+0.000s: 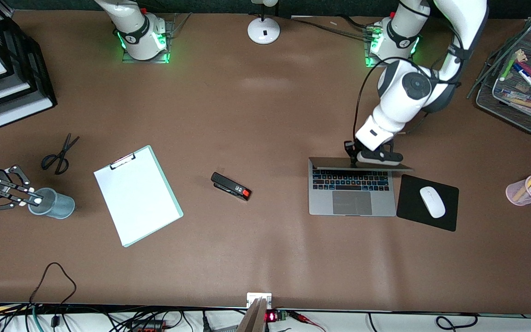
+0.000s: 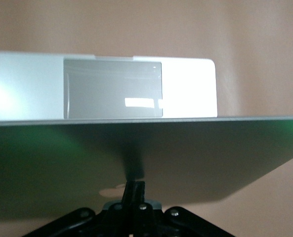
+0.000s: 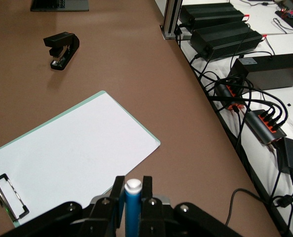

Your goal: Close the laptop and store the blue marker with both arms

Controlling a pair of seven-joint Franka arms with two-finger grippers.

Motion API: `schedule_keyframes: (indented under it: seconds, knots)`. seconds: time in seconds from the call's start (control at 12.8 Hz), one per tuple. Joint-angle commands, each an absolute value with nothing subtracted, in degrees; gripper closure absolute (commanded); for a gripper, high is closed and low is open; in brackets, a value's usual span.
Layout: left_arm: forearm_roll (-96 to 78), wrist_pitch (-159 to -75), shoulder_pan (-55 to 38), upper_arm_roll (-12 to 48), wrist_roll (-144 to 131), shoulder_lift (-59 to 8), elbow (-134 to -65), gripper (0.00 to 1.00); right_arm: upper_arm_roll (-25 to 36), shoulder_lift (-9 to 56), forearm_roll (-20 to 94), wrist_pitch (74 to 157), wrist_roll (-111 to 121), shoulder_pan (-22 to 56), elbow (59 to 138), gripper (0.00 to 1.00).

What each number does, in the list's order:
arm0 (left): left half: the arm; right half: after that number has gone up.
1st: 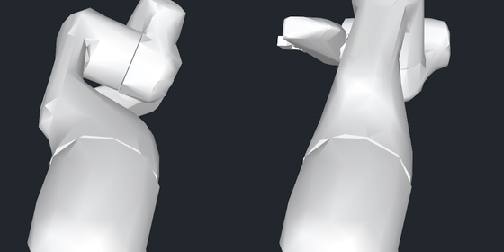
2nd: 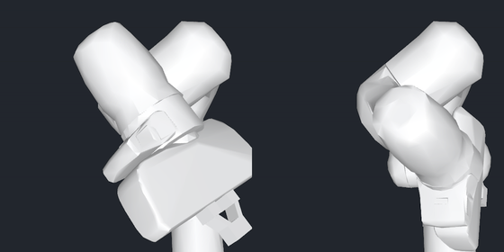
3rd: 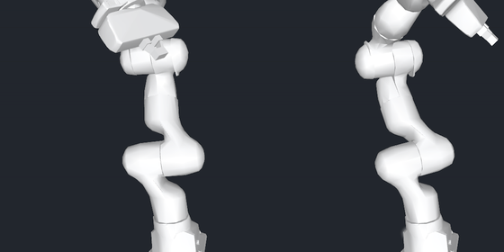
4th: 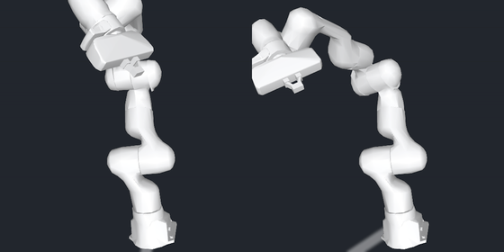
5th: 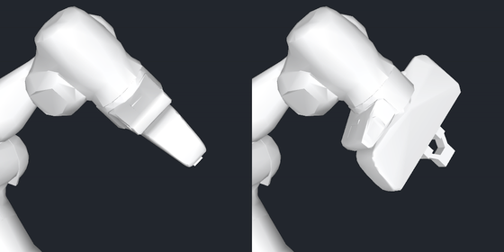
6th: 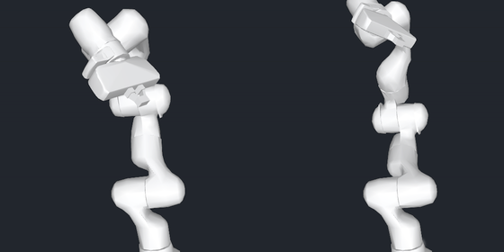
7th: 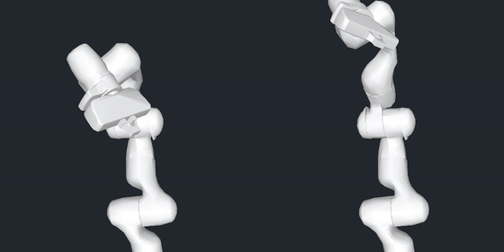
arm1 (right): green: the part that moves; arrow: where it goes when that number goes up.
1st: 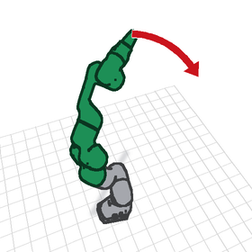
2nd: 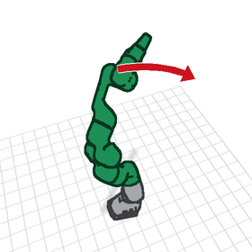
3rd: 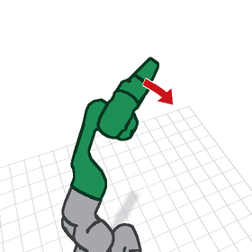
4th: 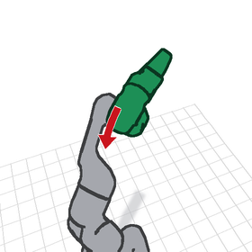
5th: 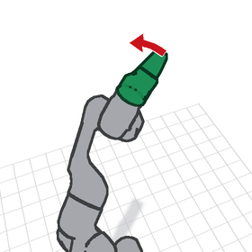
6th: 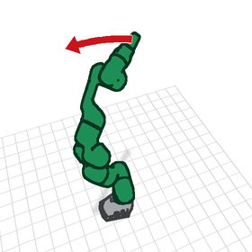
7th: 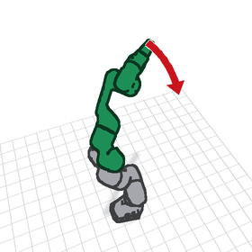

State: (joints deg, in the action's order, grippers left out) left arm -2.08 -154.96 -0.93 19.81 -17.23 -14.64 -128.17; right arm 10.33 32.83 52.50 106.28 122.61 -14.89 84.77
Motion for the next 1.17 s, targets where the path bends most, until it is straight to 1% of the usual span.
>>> schedule_keyframes:
  seconds: [0.0,0.23,0.31,0.39,0.47,0.55,0.62,0.78,0.94,1.09]
  knots:
    - [1.2,-154.8,0.6,20.0,-16.8,-20.9,-121.2,1.00,9.3,35.5,56.9,103.9,127.8,-17.7,84.3,1.00]
    - [1.4,-154.8,0.4,19.2,-16.7,-26.5,-115.2,1.00,9.4,37.1,59.9,102.7,129.8,-18.6,84.3,1.00]
    - [2.3,-154.8,0.4,18.9,-16.8,-28.5,-113.0,1.00,9.4,37.1,59.9,102.5,129.6,-19.2,84.3,0.93]
    - [3.2,-154.8,0.4,18.8,-17.0,-30.2,-111.4,1.00,9.4,37.1,59.8,102.0,129.6,-19.8,84.3,0.81]
    - [3.4,-154.8,0.1,18.0,-16.8,-32.2,-109.3,1.00,9.5,37.1,59.5,101.4,129.3,-20.1,84.3,0.62]
    - [3.6,-154.8,-0.4,17.3,-16.8,-34.3,-107.3,1.00,9.6,36.9,59.2,101.3,128.9,-20.2,84.2,0.30]
    - [5.2,-154.8,-0.8,17.1,-17.0,-36.5,-105.6,1.00,9.7,36.7,58.2,101.3,127.9,-20.6,84.1,0.00]
    - [8.7,-154.9,-0.8,16.8,-17.0,-39.1,-103.4,1.00,9.6,36.1,54.7,101.2,121.1,-20.6,83.2,0.00]
    - [9.0,-155.0,-0.9,16.7,-17.1,-41.3,-102.8,1.00,9.4,35.2,49.1,101.2,113.1,-19.9,80.9,0.00]
    - [9.1,-155.0,-1.2,16.4,-17.1,-42.5,-101.9,1.00,9.4,33.6,43.8,101.3,103.2,-17.1,80.2,0.00]
